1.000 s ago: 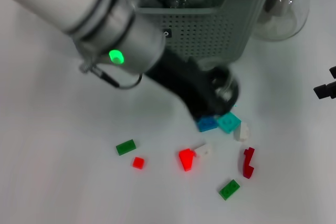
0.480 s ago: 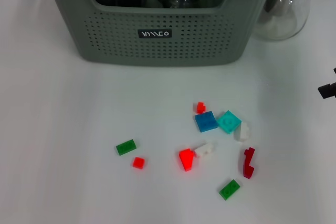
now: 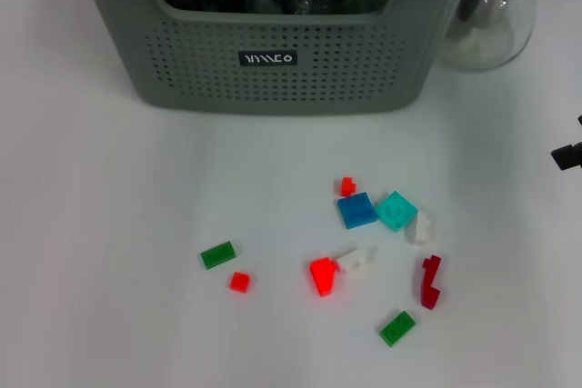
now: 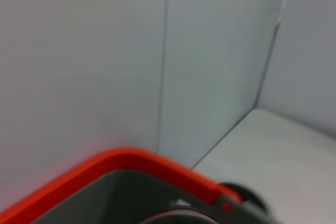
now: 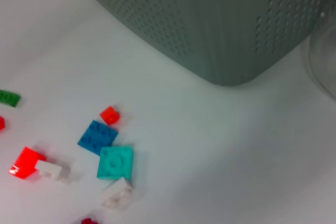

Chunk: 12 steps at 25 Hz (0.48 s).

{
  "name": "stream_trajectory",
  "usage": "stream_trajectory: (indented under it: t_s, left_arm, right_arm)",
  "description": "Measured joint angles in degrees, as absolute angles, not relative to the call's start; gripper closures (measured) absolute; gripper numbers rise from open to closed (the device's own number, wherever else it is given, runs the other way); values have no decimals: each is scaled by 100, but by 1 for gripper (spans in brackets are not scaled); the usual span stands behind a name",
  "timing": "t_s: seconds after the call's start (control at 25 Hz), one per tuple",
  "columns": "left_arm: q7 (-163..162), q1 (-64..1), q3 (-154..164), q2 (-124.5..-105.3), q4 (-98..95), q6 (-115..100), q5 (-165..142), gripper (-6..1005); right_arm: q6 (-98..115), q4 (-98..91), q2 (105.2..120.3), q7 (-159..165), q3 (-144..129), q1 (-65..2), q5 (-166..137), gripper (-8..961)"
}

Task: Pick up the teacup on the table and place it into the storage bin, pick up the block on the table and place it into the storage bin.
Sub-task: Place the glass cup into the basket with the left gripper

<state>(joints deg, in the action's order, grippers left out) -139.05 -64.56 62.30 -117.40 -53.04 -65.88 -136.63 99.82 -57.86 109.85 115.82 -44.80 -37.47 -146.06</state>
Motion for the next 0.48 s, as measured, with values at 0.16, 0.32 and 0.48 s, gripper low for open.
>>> stream_trajectory:
  t_s: [0.16, 0.32, 0.48]
  left_arm:
    - [-13929, -6643, 6372, -11971, -4799, -5969, -14277, 948]
    - [-13931, -6681, 6377, -12151, -4601, -5596, -14630, 948]
    - [-13932, -6720, 6391, -12250, -4380, -5233, -14836, 948]
  right_arm:
    - [9955, -5789, 11024, 11534, -4491, -3766, -14752, 37]
    - [9912, -5768, 11033, 11489, -4477, -3777, -14765, 37]
    - [9894, -5755, 11036, 11464, -4480, -3792, -14766, 37]
